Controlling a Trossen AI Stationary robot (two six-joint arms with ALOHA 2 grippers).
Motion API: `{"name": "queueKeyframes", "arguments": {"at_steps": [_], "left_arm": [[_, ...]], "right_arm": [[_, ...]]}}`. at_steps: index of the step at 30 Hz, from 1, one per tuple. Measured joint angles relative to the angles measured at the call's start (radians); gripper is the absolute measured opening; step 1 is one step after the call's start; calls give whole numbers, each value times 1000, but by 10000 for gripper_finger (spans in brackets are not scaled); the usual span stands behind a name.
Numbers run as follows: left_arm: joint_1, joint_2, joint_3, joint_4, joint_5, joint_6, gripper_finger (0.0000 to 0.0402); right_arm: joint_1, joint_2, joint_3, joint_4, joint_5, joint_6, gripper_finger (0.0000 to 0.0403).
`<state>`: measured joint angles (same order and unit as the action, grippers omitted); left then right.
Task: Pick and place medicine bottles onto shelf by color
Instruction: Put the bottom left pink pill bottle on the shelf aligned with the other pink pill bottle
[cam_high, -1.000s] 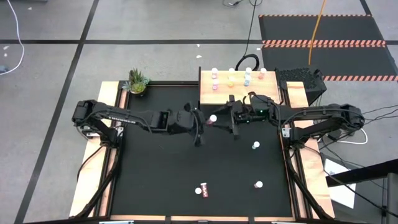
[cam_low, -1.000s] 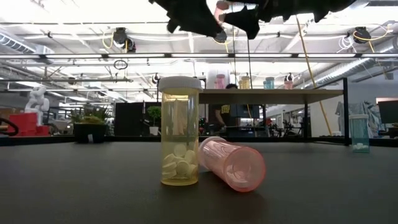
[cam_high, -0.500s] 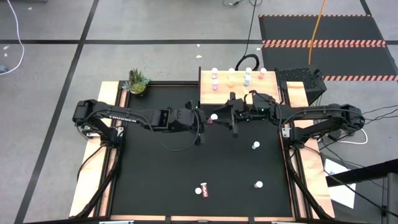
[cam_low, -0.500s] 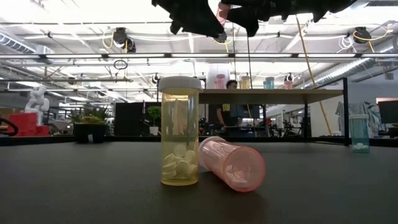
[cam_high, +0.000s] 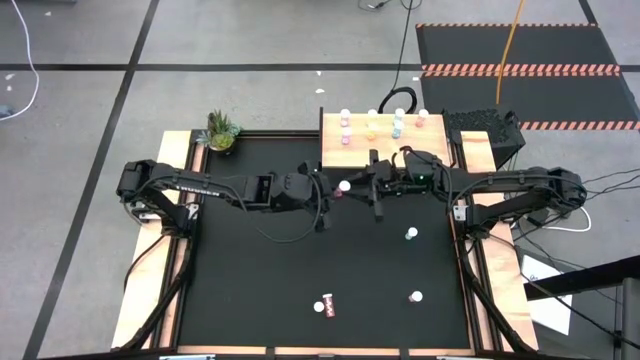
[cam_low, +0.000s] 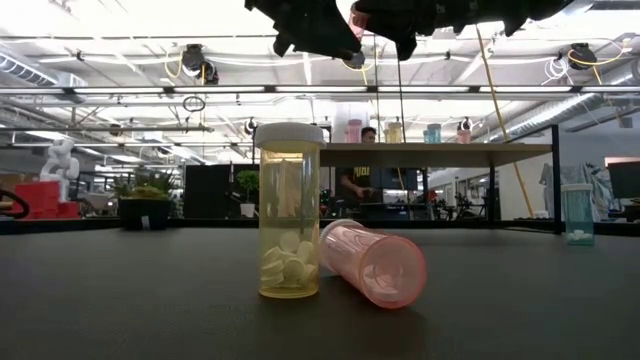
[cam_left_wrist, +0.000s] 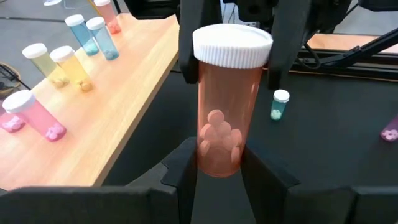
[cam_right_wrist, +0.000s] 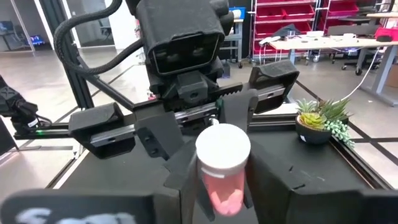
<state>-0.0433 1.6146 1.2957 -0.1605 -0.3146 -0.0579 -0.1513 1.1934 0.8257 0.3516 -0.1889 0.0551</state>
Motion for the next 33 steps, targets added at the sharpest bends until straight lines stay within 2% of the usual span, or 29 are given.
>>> {"name": "queueKeyframes", "arguments": {"at_steps": [3, 9, 12, 16, 22, 27, 30, 33], "left_arm": [[1, 0, 0, 3, -1, 0, 145], [15, 0, 0, -13, -1, -2, 227], [26, -22, -1, -86, -29, -10, 264], [49, -97, 1, -188, -53, -74, 296], [110, -195, -1, -325, -69, -159, 301], [153, -223, 0, -358, -82, -166, 285], [168, -222, 0, -363, -80, -166, 275], [169, -222, 0, -362, -80, -166, 274]], "right_arm": [[-7, 0, 0, 14, 2, 12, 105], [-52, -21, -1, 14, 3, 33, 107], [-121, -97, -1, -17, 6, 30, 108], [-261, -261, -1, -132, 8, -3, 108], [-477, -486, 0, -392, 161, -108, 109], [-586, -524, -6, -687, 263, -145, 109], [-636, -518, -66, -707, 265, -129, 109], [-677, -521, -134, -634, 265, -145, 109]]}}
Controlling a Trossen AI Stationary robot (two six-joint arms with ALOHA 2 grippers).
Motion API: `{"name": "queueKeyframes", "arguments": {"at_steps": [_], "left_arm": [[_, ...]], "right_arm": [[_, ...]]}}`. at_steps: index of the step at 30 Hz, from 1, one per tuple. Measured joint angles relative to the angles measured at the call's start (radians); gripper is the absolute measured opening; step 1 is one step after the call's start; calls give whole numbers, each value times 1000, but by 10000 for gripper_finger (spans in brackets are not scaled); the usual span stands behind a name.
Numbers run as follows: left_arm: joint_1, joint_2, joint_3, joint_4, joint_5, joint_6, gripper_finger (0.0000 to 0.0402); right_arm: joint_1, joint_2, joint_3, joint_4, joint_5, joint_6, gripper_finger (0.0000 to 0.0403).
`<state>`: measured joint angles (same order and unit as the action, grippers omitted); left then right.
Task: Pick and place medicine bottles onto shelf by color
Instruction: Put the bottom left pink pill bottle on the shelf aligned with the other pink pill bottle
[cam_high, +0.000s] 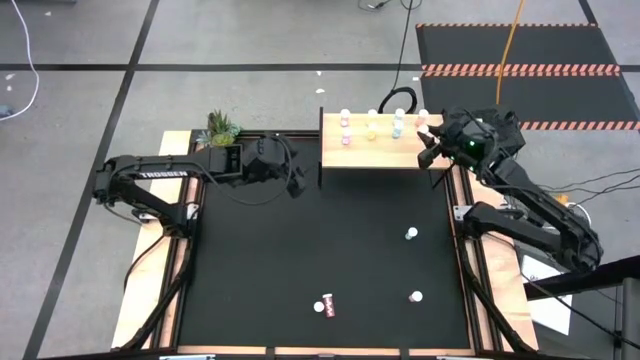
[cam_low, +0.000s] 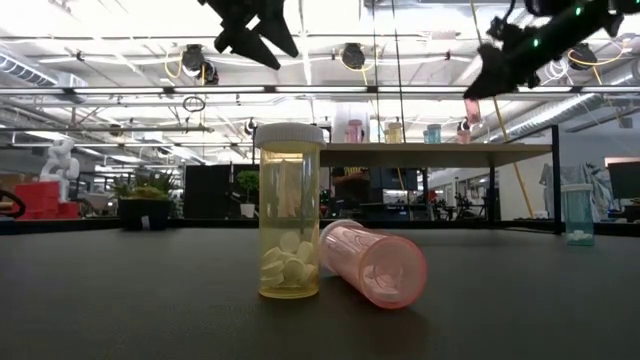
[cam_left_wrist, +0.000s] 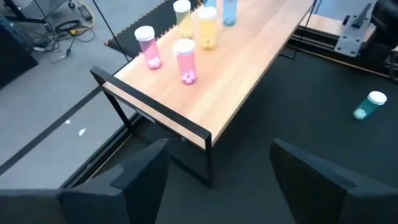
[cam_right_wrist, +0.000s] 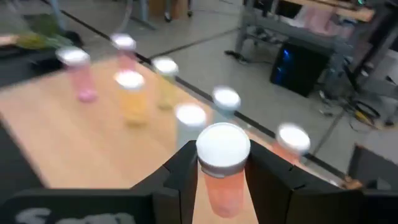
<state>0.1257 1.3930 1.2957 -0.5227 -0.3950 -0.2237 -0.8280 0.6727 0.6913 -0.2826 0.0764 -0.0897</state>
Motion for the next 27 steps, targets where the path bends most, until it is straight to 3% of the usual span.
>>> {"name": "queueKeyframes", "arguments": {"at_steps": [3, 13, 27], "left_arm": [[-2, 0, 0, -9, 1, -2, 275], [-17, 0, 0, -126, 1, -34, 275], [37, 0, 0, -132, -8, 9, 276]], "right_arm": [[-56, 1, -67, 58, -16, 9, 109], [-263, 28, -182, 243, -264, 68, 109], [-317, 134, -182, 329, -327, 146, 112]]}}
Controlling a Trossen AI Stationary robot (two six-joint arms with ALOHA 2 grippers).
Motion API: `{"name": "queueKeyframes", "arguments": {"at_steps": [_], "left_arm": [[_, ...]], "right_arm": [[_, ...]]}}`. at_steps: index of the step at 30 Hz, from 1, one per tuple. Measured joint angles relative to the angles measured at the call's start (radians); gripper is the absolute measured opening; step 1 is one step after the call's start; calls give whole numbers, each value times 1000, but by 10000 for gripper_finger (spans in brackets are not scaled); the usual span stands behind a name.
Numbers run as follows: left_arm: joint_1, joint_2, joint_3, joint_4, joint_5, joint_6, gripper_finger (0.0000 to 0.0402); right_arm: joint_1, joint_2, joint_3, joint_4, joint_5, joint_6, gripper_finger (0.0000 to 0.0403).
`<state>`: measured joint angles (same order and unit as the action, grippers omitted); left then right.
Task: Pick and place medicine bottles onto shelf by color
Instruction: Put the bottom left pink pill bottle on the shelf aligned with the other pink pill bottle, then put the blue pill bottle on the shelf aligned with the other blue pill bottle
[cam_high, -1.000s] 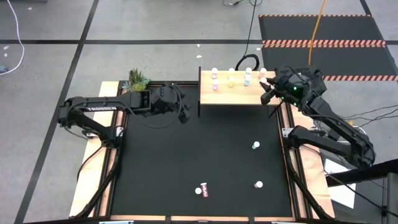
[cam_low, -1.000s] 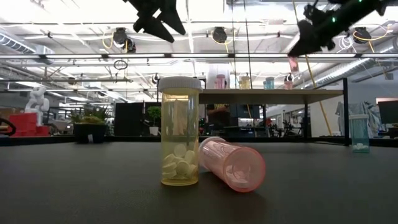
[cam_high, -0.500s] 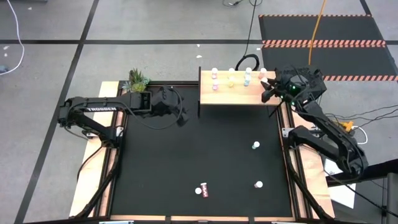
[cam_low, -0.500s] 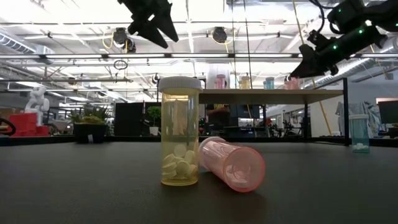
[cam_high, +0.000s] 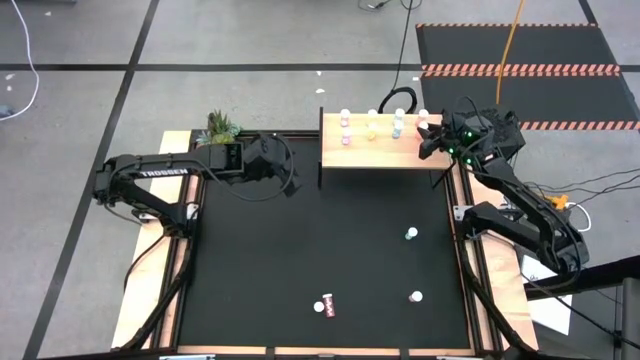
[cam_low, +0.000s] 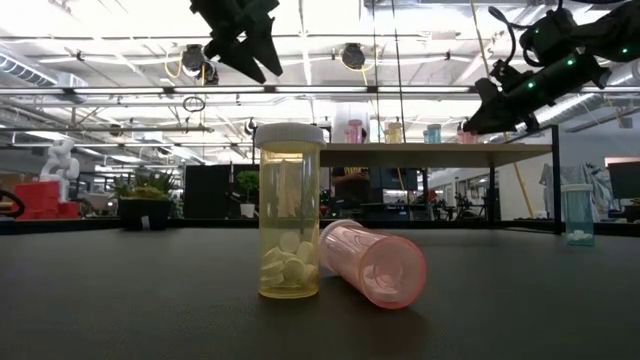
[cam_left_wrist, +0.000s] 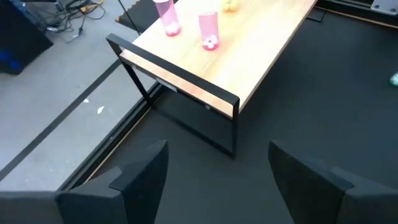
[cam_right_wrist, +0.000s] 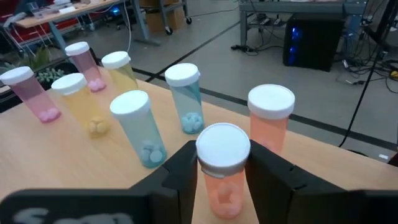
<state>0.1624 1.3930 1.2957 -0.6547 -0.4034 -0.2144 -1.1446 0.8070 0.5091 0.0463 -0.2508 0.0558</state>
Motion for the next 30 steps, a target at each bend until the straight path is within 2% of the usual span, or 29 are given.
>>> {"name": "queueKeyframes", "arguments": {"at_steps": [5, 10, 14, 19, 25, 30], "left_arm": [[3, 0, 0, 0, 1, 1, 276], [15, 0, 0, 0, 60, -1, 276], [21, 0, 0, 0, 63, 0, 276], [5, 0, 0, -4, 77, -26, 276], [-62, 0, -31, -77, 89, -233, 276], [-175, 1, -125, -56, 96, -583, 276]], "right_arm": [[0, -7, 0, -5, 11, 4, 136], [0, -8, -2, 1, 12, 4, 171], [0, -11, -2, 15, 12, 14, 192], [0, -69, -1, 57, 15, 55, 208], [1, -199, -1, 53, 15, 109, 215], [46, -282, -1, 21, -62, 197, 216]]}}
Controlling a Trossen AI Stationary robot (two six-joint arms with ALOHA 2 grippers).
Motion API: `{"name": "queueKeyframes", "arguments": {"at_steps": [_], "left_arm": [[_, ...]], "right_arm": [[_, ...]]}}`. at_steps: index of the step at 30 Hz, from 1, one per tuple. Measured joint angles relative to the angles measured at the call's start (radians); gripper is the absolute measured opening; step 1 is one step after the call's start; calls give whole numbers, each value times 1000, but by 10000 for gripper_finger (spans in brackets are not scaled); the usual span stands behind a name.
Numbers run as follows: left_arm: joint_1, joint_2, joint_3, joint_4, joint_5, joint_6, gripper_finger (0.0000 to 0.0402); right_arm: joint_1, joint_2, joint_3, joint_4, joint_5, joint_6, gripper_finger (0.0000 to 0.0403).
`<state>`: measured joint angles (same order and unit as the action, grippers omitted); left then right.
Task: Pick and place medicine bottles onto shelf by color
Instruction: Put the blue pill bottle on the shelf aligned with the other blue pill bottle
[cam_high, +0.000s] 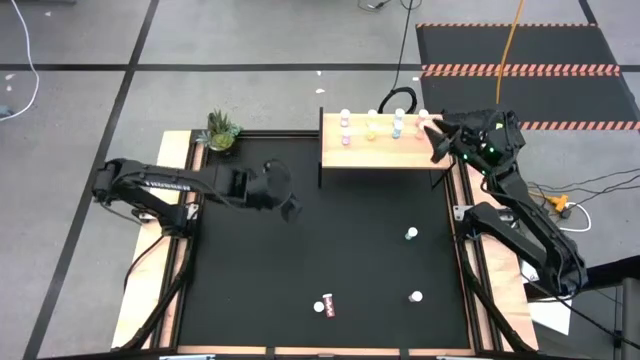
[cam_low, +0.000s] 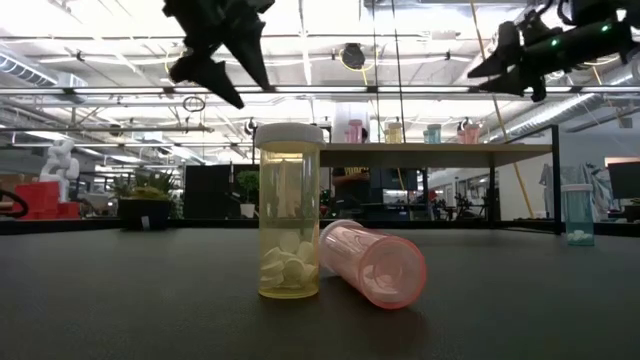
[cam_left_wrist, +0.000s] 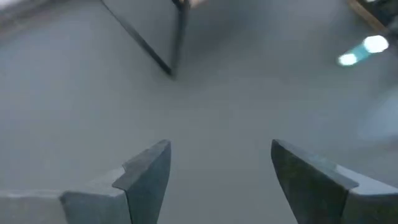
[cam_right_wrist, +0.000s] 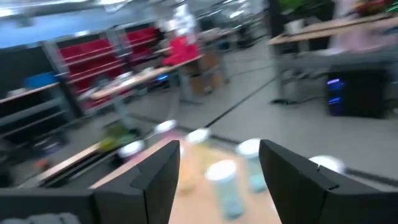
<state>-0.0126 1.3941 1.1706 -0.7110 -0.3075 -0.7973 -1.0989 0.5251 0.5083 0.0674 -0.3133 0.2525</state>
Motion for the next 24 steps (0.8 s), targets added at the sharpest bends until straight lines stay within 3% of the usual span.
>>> {"name": "queueKeyframes", "arguments": {"at_steps": [5, 7, 10, 13, 17, 24], "left_arm": [[-167, 50, -91, 180, 56, -189, 276], [-239, 78, -88, 260, 69, -130, 275], [-343, 127, -88, 281, 46, 38, 274], [-421, 174, -91, 290, 44, 100, 269], [-475, 222, -90, 288, 51, 80, 256], [-470, 240, -88, 241, 45, 62, 238]], "right_arm": [[81, -47, 0, -96, -75, 14, 216], [115, -58, 0, -129, -100, 16, 215], [159, -65, 0, -141, -115, 16, 215], [201, -67, 3, -143, -149, 24, 215], [275, -73, 59, -194, -188, 67, 215], [467, -48, 242, -370, -125, 18, 215]]}}
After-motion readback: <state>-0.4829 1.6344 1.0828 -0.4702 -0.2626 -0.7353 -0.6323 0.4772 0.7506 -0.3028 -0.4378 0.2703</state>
